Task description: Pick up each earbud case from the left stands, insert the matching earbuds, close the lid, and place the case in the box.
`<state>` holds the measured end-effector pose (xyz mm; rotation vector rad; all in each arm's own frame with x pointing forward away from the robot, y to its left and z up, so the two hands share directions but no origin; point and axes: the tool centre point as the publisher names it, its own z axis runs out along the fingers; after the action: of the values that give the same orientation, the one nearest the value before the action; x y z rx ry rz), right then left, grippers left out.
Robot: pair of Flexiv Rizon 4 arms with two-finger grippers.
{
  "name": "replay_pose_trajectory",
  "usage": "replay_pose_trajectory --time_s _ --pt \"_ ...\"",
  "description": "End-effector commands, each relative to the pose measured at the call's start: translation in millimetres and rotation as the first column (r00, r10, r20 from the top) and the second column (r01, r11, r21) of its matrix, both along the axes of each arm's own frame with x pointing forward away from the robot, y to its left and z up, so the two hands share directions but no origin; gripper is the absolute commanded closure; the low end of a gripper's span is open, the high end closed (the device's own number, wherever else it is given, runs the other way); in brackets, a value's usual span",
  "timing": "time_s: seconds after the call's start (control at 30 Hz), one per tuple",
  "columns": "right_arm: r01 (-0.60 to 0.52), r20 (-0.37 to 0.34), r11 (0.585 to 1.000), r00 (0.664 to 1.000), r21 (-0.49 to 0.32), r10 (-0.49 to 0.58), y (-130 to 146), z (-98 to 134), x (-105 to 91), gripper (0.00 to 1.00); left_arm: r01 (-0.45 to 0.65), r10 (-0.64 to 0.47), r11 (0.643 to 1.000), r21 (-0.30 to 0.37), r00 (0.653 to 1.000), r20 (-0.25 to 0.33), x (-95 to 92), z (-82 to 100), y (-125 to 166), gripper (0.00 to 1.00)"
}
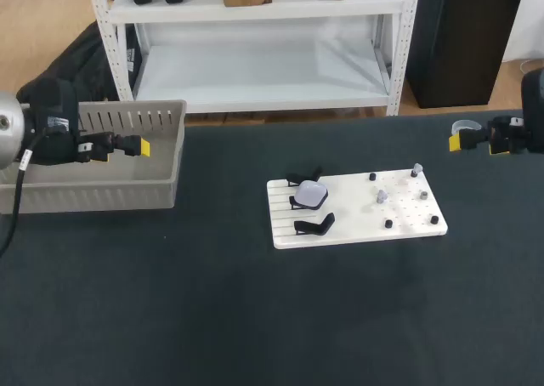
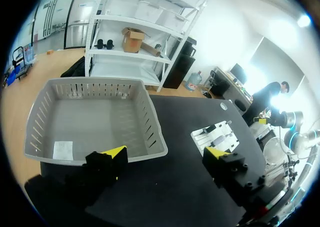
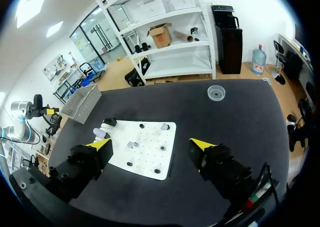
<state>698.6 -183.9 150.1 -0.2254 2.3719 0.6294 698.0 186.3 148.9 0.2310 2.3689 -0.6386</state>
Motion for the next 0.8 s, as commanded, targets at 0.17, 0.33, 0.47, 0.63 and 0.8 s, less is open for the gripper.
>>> replay_pose_trajectory --time_s 0.17,0.33,0.47,0.63,0.8 --pt "-0.002 0.0 1.0 1.0 0.001 0.002 0 -1 1.0 0.0 -0.001 0.001 1.0 0.005 1.0 -0.005 1.2 1.1 -1 0.0" --pt "-0.002 0.0 1.0 1.0 0.001 0.002 0 -1 1.0 0.0 -0.001 0.001 1.0 0.005 1.0 -0.005 1.2 1.1 -1 0.0" --pt "-0.002 0.0 1.0 1.0 0.001 0.002 0 -1 1.0 0.0 0.125 -0.121 0.991 -0.053 0.99 0.073 -4.0 2.8 -1 0.0" --pt "-0.002 0.0 1.0 1.0 0.001 0.002 0 -1 1.0 0.0 0.463 -0.447 0.886 0.011 0.85 0.278 -19.4 9.4 -1 0.0" --pt "-0.002 0.0 1.0 1.0 0.001 0.002 0 -1 1.0 0.0 0.763 -0.71 0.64 0.095 0.54 0.452 -36.0 16.0 -6 0.0"
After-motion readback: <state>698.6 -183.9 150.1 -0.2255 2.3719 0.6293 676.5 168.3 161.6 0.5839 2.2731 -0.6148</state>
